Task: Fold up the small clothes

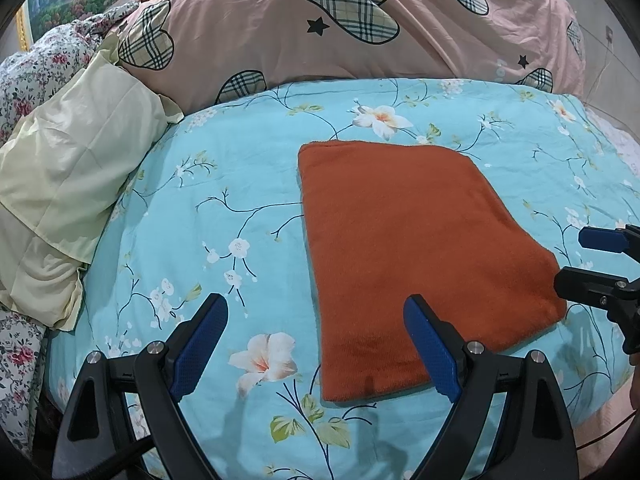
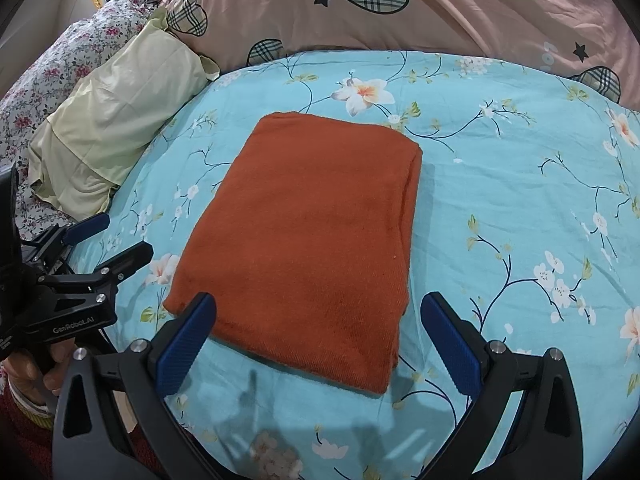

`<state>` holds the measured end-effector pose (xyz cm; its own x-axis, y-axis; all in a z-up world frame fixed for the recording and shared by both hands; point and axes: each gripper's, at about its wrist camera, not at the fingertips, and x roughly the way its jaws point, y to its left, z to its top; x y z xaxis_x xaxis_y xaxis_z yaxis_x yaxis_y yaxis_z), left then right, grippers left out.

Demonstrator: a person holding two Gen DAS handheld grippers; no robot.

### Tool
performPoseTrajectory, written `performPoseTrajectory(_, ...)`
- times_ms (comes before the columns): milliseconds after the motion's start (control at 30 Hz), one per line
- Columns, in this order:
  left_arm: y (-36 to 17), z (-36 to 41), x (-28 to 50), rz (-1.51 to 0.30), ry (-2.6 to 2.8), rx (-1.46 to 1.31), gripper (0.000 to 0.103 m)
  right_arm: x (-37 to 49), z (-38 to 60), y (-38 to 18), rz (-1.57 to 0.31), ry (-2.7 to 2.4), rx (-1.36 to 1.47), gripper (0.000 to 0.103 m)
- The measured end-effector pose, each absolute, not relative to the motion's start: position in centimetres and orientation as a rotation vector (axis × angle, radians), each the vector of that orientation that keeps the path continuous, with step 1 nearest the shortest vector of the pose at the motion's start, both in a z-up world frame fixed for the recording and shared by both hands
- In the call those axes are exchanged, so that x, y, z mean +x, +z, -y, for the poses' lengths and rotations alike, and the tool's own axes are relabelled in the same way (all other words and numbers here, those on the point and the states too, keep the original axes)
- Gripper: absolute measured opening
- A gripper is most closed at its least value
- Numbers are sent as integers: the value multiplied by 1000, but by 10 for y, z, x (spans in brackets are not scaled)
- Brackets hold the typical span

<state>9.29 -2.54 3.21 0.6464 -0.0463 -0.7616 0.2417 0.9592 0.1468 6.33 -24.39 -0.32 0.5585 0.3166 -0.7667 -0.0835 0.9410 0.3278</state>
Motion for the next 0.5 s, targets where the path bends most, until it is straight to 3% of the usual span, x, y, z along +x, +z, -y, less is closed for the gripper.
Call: performPoseTrajectory(500, 36, 25, 111, -837, -133, 244, 90, 80, 251, -3, -955, 233, 280, 102)
